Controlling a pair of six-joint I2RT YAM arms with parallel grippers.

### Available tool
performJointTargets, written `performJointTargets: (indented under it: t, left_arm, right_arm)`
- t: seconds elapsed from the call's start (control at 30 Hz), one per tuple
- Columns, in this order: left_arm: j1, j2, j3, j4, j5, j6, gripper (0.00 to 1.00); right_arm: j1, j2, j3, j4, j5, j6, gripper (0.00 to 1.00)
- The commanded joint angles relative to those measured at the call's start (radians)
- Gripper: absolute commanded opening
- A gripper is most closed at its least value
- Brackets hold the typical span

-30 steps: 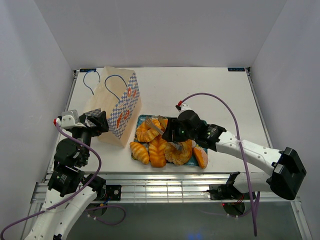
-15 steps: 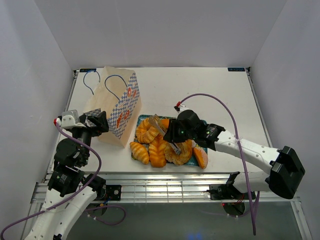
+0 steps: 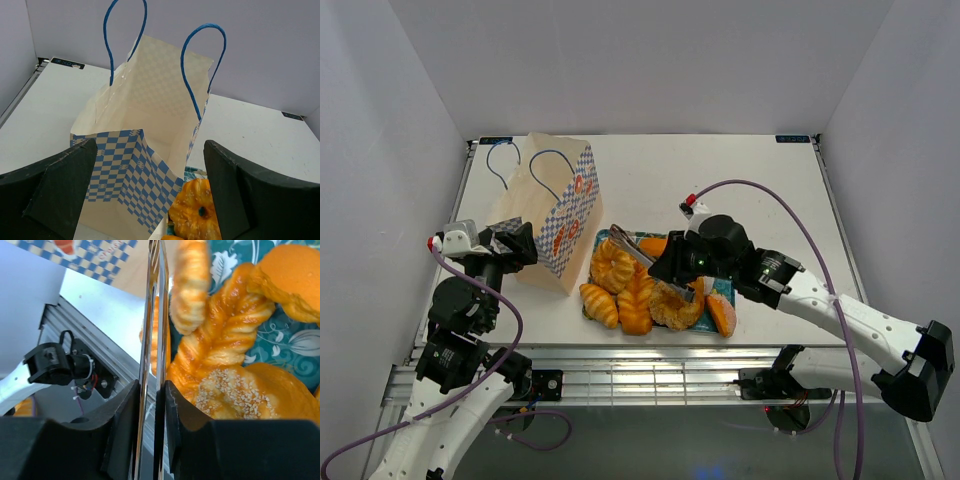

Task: Place the fake bread into the paper bag

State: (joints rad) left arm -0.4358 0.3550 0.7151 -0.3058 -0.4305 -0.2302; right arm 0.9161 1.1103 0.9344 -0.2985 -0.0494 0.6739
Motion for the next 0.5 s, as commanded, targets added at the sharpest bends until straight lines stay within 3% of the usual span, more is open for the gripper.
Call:
performJointTargets:
  t: [0.0,0.23,0.47]
  left_arm:
    - [-0.004,-0.004,-0.003,0.000,-0.004,-0.008,0.98]
    - [-0.004,0.001,-0.003,0.000,-0.004,-0.008,0.98]
    - [-0.004,0.006,-0.002,0.001,-0.001,-0.008,0.98]
  right_arm:
    - [-0.002,-0.055,0.060,0.021,-0.018,-0.025,0.08]
    - [-0.003,-0.083,0.011,0.021,-0.012,-0.054,0.08]
    - [-0.003,-0.122,-0.048,-0.018,0.100,0.012,0.28]
